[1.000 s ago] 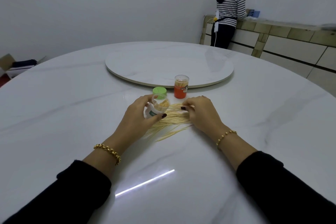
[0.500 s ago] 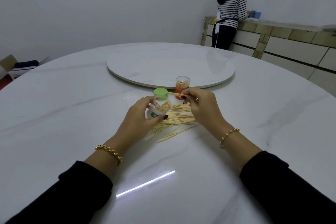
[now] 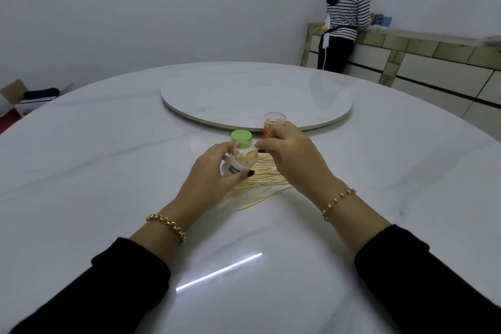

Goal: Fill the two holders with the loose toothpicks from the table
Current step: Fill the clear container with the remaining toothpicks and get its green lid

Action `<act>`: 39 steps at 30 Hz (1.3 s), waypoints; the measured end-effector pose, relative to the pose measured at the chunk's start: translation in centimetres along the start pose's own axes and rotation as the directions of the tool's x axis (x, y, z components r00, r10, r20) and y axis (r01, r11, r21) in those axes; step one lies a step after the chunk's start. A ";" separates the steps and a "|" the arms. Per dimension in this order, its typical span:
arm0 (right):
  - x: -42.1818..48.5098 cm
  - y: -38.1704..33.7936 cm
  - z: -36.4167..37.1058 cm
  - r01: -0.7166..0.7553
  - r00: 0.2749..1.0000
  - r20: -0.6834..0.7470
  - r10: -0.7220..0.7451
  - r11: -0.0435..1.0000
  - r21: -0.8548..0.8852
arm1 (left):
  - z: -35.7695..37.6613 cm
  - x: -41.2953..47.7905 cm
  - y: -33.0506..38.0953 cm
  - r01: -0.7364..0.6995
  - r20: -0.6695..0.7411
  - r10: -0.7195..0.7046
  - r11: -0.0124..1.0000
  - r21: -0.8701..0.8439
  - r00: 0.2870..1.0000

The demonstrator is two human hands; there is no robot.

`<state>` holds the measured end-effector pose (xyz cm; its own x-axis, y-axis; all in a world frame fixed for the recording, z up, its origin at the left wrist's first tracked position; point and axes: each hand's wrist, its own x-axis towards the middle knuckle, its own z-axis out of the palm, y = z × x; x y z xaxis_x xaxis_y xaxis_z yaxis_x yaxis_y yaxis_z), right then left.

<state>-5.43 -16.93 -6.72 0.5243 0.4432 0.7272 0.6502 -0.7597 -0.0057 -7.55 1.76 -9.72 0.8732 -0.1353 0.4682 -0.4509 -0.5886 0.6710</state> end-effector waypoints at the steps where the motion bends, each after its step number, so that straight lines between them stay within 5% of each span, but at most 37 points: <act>1: 0.1 -0.1 0.1 0.012 1.000 0.005 -0.012 1.000 0.002 | 0.1 0.0 0.1 -0.002 0.003 0.002 1.000 -0.001 1.000; 11: 1.0 -1.2 0.9 0.040 0.999 0.010 -0.042 0.985 0.166 | 0.3 0.0 -0.1 -0.007 0.011 0.007 1.000 0.000 1.000; 20: 0.1 -1.5 1.2 -0.246 0.927 -0.121 0.354 0.821 0.515 | 0.0 0.0 0.5 0.032 -0.018 -0.033 0.998 -0.061 0.999; 24: -0.8 -2.6 1.3 -0.472 0.821 0.114 0.560 0.553 0.687 | -0.2 0.0 0.6 0.057 -0.037 -0.060 0.994 -0.093 0.998; 27: -1.3 -4.0 1.8 -0.549 0.809 0.305 0.502 0.461 0.697 | -0.2 0.0 0.6 0.058 -0.053 -0.065 0.991 -0.124 0.997; 34: -1.2 -4.8 2.2 -0.416 0.909 0.219 0.355 0.741 0.527 | -0.5 -0.1 0.8 0.059 -0.060 -0.067 0.990 -0.130 0.996; 39: -1.3 -4.2 2.4 -0.375 0.923 0.255 0.288 0.824 0.425 | -0.4 -0.1 0.6 0.063 -0.058 -0.070 0.992 -0.114 0.996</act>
<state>-7.53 -13.19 -9.32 0.8116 0.3112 0.4945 0.5729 -0.5898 -0.5691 -7.99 1.74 -9.10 0.8905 -0.0476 0.4525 -0.4131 -0.5016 0.7601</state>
